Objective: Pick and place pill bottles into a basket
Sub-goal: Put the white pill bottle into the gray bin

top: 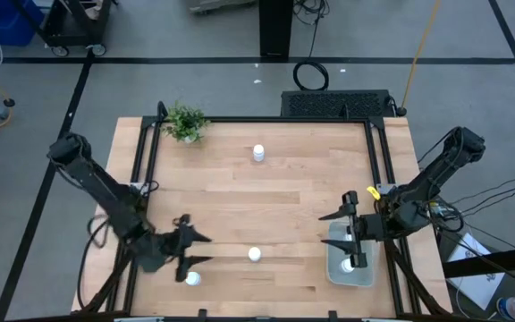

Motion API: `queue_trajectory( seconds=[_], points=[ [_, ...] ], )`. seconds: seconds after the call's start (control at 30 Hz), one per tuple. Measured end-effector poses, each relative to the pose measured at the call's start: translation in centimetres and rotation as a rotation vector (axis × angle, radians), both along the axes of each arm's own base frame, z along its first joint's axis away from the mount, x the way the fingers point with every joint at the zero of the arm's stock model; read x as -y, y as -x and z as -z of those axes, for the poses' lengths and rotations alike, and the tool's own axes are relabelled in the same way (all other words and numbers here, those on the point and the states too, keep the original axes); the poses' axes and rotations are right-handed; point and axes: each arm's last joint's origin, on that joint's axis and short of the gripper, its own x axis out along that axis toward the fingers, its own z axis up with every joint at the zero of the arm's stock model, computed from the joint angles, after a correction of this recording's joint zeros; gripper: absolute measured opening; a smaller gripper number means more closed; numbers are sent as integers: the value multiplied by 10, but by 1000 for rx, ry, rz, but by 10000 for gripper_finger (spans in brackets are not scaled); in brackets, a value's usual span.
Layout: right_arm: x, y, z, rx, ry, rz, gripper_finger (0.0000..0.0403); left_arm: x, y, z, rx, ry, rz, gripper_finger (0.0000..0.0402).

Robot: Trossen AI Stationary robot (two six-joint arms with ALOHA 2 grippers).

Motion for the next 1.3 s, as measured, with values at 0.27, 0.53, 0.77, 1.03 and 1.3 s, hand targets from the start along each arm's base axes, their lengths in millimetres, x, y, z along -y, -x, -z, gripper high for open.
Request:
queue_trajectory(
  seconds=[0.27, 0.53, 0.77, 1.03, 1.3],
  points=[
    [-8, 10, -8, 73, 82, -30, 238, -55, -62, -30, 224, 41, 142, 251],
    [-13, 19, -11, 84, 75, -53, 238, -91, -129, -32, 236, 43, 176, 251],
    [-13, 31, -14, 59, 93, 50, 238, -84, -212, -21, 204, -17, 275, 251],
    [-20, 42, -17, 70, 104, 42, 238, -68, -284, -29, 202, -7, 382, 250],
    [-21, 43, -16, 67, 103, 32, 238, -61, -307, -25, 126, -65, 403, 250]
  ],
)
